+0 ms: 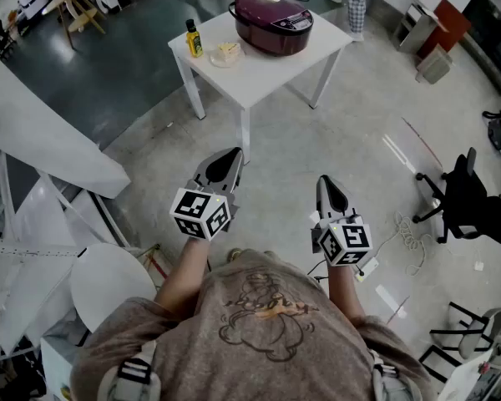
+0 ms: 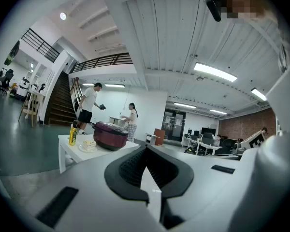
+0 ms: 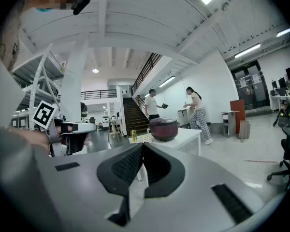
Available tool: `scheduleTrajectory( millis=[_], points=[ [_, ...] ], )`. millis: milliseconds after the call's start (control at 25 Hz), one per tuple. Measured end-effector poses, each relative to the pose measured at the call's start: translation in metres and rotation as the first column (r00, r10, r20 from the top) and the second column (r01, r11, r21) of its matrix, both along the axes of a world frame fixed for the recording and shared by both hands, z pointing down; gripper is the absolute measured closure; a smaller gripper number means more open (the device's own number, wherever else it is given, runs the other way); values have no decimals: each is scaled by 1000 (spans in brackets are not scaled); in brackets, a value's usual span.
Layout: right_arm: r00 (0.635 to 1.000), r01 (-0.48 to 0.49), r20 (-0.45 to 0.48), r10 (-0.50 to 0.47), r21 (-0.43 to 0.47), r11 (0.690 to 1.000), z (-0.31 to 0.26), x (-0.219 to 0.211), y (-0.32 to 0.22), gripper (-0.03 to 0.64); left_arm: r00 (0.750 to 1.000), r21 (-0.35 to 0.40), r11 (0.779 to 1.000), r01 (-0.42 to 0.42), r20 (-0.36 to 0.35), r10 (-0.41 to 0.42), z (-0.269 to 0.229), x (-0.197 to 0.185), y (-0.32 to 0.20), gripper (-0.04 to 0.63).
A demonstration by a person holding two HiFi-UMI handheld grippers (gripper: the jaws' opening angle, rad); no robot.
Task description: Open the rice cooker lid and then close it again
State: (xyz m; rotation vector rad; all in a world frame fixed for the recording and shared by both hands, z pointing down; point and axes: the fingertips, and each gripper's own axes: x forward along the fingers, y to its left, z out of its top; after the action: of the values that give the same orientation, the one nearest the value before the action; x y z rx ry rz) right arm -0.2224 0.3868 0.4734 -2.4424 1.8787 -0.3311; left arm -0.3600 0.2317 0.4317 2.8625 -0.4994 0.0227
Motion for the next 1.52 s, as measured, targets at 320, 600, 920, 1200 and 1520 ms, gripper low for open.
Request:
scheduleTrajectory(
  millis=[320, 600, 920, 1200, 1520],
  points=[
    [1000, -18, 15, 18, 12, 1000, -3, 7, 4, 615, 1000, -11, 1000, 16, 5, -16, 2, 4, 0, 575],
    [999, -31, 15, 31, -18, 999, 6, 4, -8, 615, 1000, -8, 1000, 8, 13, -8, 11, -1, -10, 575],
    [999, -34, 2, 34, -30, 999, 9, -9, -26, 615, 1000, 2, 1000, -16, 6, 16, 14, -3, -25, 575],
    [999, -32, 8, 33, -25, 999, 14, 4, -52, 615, 1000, 1, 1000, -18, 6, 18, 16, 15, -51, 575],
    [1000, -3, 26, 4, -15, 1000, 18, 45, -100, 615, 1000, 0, 1000, -9, 22, 9, 19, 59, -90, 575]
  ],
)
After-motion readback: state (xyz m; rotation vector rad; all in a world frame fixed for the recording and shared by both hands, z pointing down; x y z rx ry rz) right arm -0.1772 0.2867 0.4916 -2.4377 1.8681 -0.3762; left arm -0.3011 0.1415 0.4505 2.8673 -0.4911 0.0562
